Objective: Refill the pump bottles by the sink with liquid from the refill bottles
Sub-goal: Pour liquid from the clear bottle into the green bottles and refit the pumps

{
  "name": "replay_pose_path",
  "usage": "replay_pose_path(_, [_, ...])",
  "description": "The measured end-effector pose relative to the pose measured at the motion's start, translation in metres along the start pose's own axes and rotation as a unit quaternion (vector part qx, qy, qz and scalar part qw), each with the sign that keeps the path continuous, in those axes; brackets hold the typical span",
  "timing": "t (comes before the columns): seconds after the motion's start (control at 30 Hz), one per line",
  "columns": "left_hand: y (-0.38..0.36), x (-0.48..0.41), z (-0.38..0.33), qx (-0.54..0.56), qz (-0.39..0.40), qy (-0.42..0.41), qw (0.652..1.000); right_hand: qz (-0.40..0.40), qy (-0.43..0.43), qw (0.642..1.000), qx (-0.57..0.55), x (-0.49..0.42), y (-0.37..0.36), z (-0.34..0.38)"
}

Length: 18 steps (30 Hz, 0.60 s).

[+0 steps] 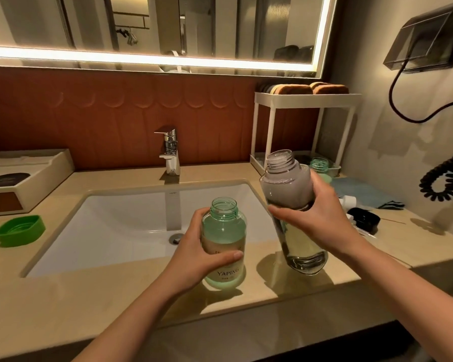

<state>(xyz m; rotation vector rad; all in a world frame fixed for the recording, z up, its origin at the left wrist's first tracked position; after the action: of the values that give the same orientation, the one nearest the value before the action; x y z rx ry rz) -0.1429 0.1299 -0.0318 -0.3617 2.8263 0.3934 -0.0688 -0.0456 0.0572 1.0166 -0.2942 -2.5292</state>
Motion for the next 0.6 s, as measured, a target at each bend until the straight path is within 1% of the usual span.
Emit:
replay_pose_path(0.1, [0.001,0.000,-0.002,0.028,-0.010,0.001,1.000,0.017,0.015,0.999,0.044,0.000,-0.003,0.000])
replay_pose_path(0.37, [0.001,-0.006,-0.004,0.024,-0.083,-0.036,0.996,0.067,0.042,0.987,0.137,-0.001,-0.014,-0.007])
replay_pose_path(0.6, [0.002,-0.012,0.001,0.021,-0.100,-0.041,0.994,0.102,0.053,0.973,0.201,-0.008,-0.018,-0.013])
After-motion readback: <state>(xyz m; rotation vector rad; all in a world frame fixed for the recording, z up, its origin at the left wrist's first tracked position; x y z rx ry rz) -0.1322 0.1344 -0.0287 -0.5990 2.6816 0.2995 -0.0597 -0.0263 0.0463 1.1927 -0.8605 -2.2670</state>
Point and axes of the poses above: each hand's wrist, its own x-axis away from the middle knuckle, its own y-axis out of the back of the hand, z = x × y, the point moved 9 cm from there along -x, towards the middle knuckle, and after that the axes turned 3 degrees about y, right-handed, at the moved point
